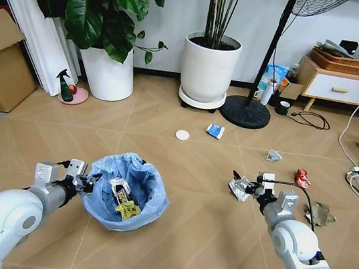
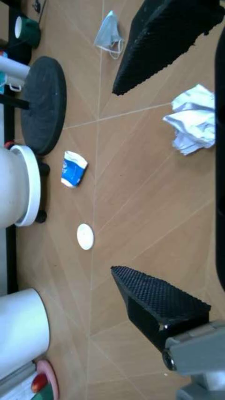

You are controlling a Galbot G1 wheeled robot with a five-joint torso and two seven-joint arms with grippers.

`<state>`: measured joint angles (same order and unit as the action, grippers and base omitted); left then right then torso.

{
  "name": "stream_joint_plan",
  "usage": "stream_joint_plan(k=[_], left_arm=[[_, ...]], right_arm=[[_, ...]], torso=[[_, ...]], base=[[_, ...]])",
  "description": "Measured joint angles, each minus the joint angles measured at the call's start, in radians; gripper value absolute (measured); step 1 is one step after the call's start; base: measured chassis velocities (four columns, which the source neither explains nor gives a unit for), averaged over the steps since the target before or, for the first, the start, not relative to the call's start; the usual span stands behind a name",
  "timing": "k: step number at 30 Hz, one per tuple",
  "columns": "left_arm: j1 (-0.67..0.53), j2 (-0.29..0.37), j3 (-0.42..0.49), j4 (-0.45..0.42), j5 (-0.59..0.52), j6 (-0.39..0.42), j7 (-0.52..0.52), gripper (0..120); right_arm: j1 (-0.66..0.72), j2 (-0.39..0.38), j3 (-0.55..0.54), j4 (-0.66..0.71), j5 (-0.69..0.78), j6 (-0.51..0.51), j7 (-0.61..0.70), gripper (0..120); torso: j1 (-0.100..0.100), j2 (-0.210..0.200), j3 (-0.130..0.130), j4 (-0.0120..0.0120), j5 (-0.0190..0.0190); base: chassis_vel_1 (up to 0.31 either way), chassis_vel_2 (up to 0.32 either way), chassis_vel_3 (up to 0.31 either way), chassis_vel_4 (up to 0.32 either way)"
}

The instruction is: Pick up the trash bin and place the garbage on the floor into it.

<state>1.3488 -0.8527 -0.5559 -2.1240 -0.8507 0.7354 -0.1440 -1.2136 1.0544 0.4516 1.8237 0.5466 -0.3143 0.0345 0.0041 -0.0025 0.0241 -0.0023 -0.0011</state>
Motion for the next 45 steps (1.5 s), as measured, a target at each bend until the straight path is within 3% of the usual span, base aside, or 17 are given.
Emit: stream_joint_plan(k=[45], left_arm=[[0.006,0.004,-0.003,-0.019,0.000,0.000,0.002,0]], right_arm=[[-0.038,0.006,0.009,0.015,-0.024,0.004,-0.020,100]], torso=[[0.000,0.000,0.000,0.0000,0.0001]], base=[[-0.122,0.124,0.123,-0.125]])
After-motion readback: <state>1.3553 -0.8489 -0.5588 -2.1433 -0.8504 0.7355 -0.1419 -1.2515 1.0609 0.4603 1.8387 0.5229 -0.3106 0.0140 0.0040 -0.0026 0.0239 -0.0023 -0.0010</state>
